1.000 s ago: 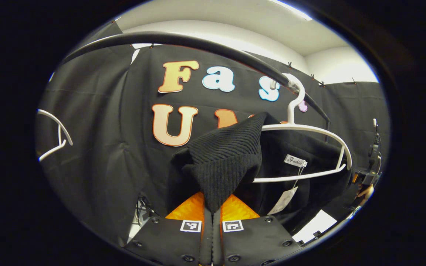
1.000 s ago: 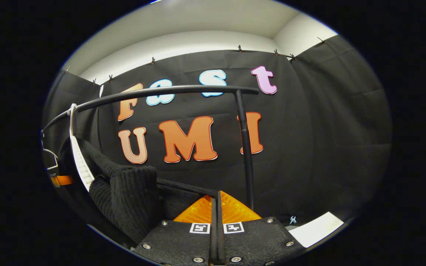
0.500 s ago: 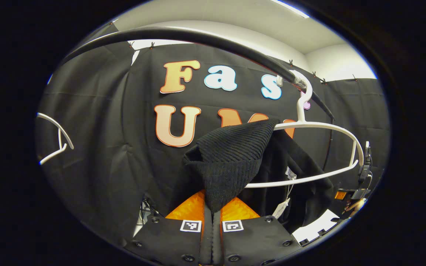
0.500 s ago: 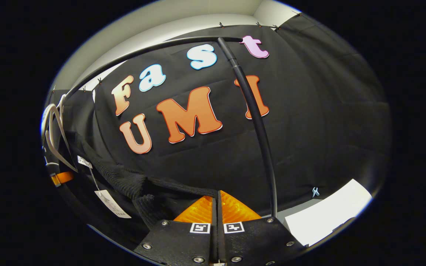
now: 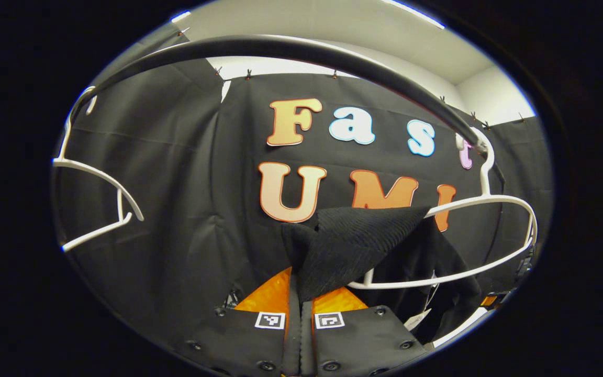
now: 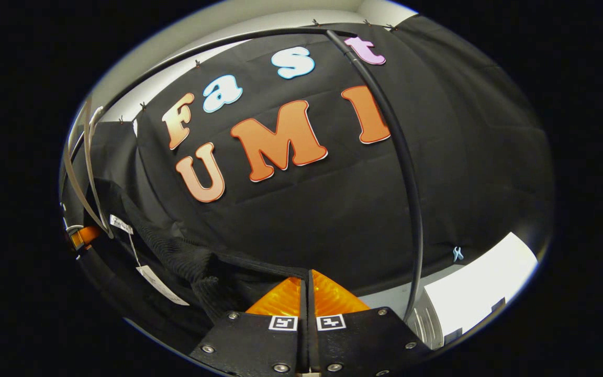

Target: Grasp the clothes on the hanger with both hands and then place them into the laundry hamper below.

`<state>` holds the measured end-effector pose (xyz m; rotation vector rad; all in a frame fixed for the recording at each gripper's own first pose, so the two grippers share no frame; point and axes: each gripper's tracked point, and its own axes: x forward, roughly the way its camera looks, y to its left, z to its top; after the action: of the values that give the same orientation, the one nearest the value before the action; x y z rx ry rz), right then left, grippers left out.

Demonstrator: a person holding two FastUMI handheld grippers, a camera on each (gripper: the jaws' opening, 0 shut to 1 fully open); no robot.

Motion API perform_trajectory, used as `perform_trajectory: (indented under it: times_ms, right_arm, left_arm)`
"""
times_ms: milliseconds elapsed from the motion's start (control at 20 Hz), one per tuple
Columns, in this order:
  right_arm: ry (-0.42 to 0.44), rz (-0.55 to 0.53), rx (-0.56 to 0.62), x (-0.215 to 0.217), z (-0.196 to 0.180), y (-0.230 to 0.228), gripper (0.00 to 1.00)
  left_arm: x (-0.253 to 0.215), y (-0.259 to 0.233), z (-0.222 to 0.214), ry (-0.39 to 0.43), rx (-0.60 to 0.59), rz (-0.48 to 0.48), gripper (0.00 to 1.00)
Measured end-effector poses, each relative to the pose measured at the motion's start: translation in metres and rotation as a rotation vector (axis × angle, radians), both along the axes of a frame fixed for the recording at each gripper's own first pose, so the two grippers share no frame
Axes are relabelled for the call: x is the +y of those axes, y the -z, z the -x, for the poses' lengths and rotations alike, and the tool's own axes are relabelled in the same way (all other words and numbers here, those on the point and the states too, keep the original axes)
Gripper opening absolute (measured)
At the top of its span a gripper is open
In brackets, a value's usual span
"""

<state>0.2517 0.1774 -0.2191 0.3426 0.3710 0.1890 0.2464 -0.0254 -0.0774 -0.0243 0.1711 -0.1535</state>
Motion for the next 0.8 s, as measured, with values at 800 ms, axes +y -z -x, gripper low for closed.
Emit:
perform_trajectory:
  times_ms: [800]
  right_arm:
    - [-0.042,-0.056,0.049,0.073,0.02,0.017,0.0]
  left_arm:
    - [0.091,-0.002,-0.01,-0.149,-0.008,0.001,0.07]
